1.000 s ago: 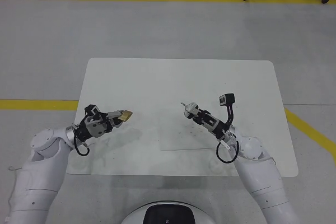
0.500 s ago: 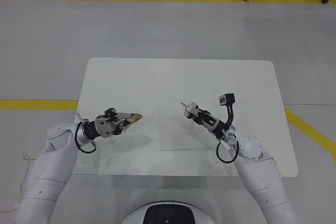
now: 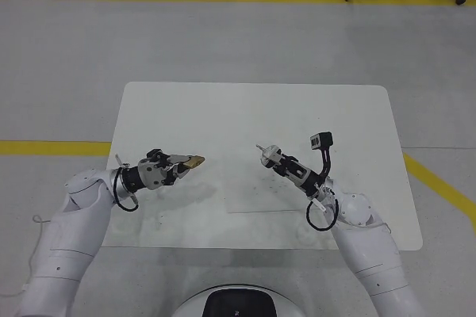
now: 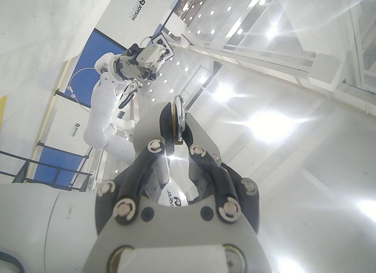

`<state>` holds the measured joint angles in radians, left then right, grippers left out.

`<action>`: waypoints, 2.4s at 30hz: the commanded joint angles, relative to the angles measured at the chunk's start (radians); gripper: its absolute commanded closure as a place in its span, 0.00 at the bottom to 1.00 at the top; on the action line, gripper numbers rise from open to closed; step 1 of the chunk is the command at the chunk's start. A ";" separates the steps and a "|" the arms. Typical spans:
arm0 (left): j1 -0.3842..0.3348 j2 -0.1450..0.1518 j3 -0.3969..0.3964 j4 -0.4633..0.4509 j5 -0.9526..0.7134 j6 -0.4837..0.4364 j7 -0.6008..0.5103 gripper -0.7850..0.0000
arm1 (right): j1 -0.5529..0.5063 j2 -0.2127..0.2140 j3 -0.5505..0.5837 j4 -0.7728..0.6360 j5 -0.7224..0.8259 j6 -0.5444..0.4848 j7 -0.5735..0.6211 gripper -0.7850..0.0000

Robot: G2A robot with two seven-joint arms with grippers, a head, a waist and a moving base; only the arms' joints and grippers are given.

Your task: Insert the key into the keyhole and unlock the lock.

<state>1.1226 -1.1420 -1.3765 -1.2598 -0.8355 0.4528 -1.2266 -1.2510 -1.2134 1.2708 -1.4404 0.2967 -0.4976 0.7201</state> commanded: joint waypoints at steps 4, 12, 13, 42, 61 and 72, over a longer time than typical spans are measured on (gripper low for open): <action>0.010 -0.003 0.003 0.001 -0.020 -0.005 0.020 1.00 | -0.003 0.000 0.000 -0.004 0.002 0.007 -0.002 1.00; -0.074 -0.055 0.156 0.059 -0.219 0.105 0.179 1.00 | -0.018 0.023 0.101 -0.118 -0.064 -0.012 0.022 1.00; -0.111 -0.061 0.176 0.080 -0.237 0.148 0.179 1.00 | -0.018 0.024 0.103 -0.131 -0.092 -0.020 0.018 1.00; -0.421 -0.095 0.385 0.261 -0.258 0.343 0.203 1.00 | 0.015 0.045 0.136 -0.343 -0.805 -0.117 -0.104 1.00; -0.584 -0.059 0.712 0.377 -0.269 0.195 0.054 1.00 | -0.090 0.073 0.077 -0.652 -1.657 -0.162 -0.161 1.00; -0.617 -0.067 0.778 0.425 -0.302 0.173 0.032 1.00 | -0.091 0.079 0.010 -0.684 -1.752 -0.194 -0.143 1.00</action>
<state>0.5067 -1.2079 -0.6021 -0.8372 -1.1388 0.6265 -1.1936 -1.3425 -1.1345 1.2850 -2.1241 -1.4514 -0.6911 0.5761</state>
